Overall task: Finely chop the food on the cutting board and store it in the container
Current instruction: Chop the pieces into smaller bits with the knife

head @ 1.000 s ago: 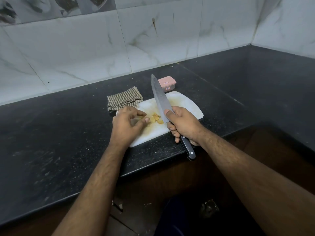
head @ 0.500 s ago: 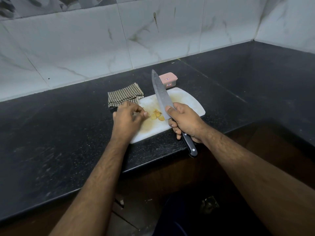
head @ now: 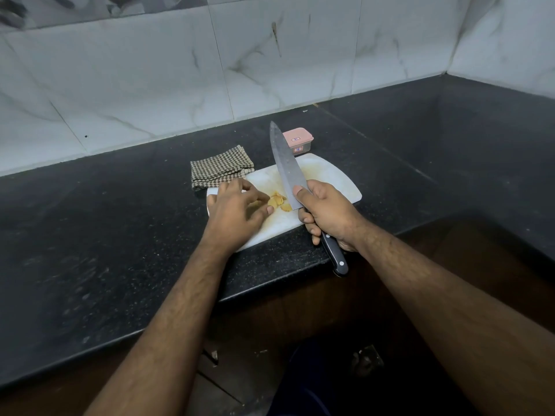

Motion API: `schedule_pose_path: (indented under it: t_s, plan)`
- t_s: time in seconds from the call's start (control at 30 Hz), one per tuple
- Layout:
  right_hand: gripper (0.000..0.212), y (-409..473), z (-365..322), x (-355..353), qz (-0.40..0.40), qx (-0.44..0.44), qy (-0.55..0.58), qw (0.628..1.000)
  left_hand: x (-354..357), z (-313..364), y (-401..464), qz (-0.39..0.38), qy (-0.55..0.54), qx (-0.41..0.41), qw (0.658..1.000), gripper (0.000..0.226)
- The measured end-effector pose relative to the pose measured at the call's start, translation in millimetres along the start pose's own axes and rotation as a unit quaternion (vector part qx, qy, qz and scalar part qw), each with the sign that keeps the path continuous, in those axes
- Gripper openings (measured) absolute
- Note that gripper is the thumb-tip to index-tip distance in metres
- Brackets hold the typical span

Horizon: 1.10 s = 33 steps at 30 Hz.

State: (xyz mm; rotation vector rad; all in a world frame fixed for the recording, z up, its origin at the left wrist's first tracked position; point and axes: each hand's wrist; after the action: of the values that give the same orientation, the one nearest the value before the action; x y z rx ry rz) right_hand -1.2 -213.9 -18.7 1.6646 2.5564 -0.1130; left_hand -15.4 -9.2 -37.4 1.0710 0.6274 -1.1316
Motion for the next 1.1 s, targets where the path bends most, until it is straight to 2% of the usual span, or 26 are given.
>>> schedule_pose_path:
  t_s: [0.2, 0.43, 0.63, 0.83, 0.93, 1.1]
  plan:
    - [0.024, -1, 0, 1, -0.003, -0.003, -0.008, 1.0, -3, 5, -2, 0.0, -0.031, -0.002, 1.0, 0.013]
    - [0.026, 0, 0, 2, 0.003, 0.004, -0.018, 1.0, -6, 5, -10, 0.033, -0.084, 0.007, 0.996, 0.012]
    - [0.03, -1, 0, 3, 0.006, -0.005, -0.05, 0.999, -9, 0, -33, 0.055, -0.079, -0.045, 0.994, 0.013]
    - [0.017, -8, -4, 4, -0.021, -0.027, -0.049, 0.998, -11, 0, -36, 0.031, -0.053, -0.099, 0.993, 0.016]
    - [0.014, -13, -4, 4, -0.024, -0.035, -0.051, 0.998, -11, 1, -36, 0.047, -0.055, -0.106, 0.992, 0.015]
    - [0.031, -20, -3, 3, -0.008, -0.04, -0.046, 0.998, -12, -1, -41, 0.048, -0.077, -0.09, 0.992, 0.012]
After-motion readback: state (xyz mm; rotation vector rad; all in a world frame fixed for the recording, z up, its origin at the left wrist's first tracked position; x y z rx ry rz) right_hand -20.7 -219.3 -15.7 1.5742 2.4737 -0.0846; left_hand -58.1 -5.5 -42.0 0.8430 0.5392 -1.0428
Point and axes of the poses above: each hand's wrist, its own y-axis towards the middle knuckle, its own x-axis out of the palm, z = x × y, and after that the axes turned 3 degrees about -x, right-handed
